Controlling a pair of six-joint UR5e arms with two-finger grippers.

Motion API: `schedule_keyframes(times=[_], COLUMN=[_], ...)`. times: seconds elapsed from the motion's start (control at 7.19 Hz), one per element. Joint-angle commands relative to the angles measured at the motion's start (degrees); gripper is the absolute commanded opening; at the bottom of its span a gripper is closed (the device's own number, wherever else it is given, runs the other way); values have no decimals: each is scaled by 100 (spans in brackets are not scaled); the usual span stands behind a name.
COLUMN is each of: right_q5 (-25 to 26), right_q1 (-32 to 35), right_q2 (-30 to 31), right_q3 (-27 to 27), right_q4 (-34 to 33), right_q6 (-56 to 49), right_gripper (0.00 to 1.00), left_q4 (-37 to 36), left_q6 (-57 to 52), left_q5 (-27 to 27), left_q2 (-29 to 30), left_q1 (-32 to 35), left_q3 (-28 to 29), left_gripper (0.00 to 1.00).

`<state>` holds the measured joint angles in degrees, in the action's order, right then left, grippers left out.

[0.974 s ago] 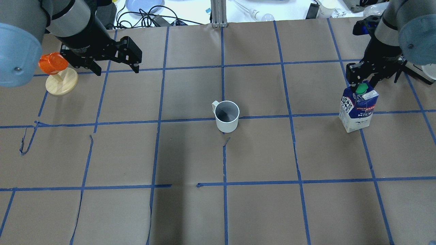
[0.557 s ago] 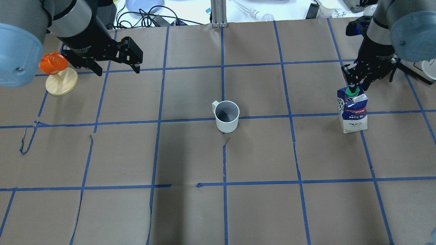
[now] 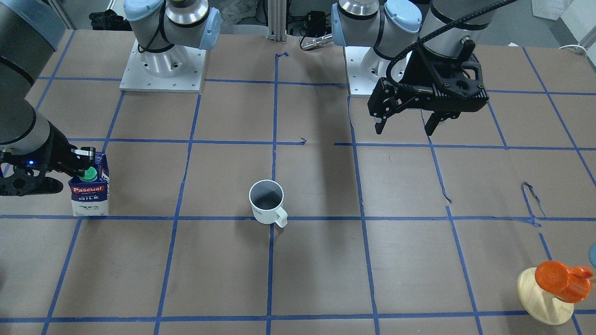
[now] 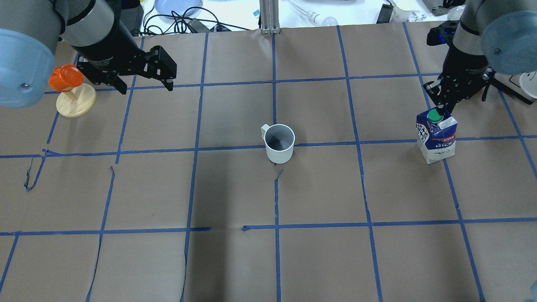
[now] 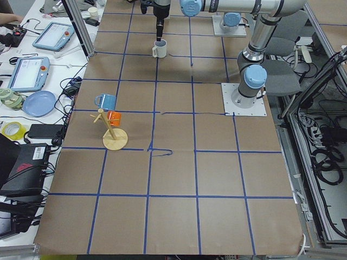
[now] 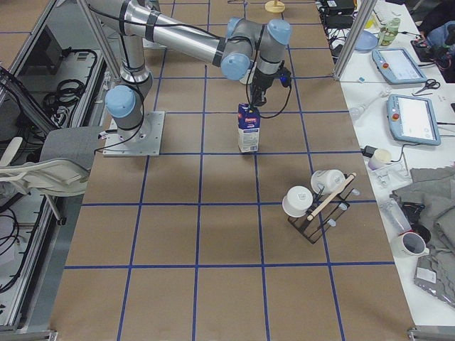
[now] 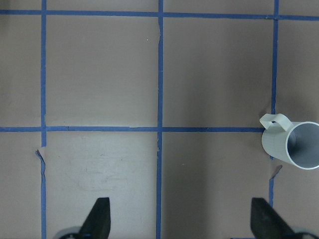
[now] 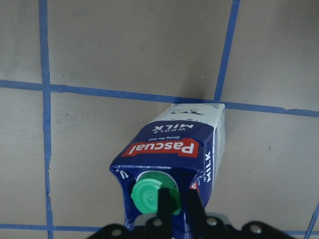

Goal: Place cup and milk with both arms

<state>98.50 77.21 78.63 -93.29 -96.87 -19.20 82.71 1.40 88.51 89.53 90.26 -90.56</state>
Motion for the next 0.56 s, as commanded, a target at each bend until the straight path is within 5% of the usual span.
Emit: schedule_keyframes(times=[0.0,0.42], right_q5=[2,2], right_q1=[-4,-21], right_q2=[3,47], right_q3=[13,22], right_q4=[10,124], right_q6=[-14,-14], right_gripper=[7,0], left_q4=[0,0], left_q6=[0,9], left_q5=[-9,-9], left_q2=[3,12], left_q1=[0,0], left_q3=[-6,-15], left_gripper=[100,100])
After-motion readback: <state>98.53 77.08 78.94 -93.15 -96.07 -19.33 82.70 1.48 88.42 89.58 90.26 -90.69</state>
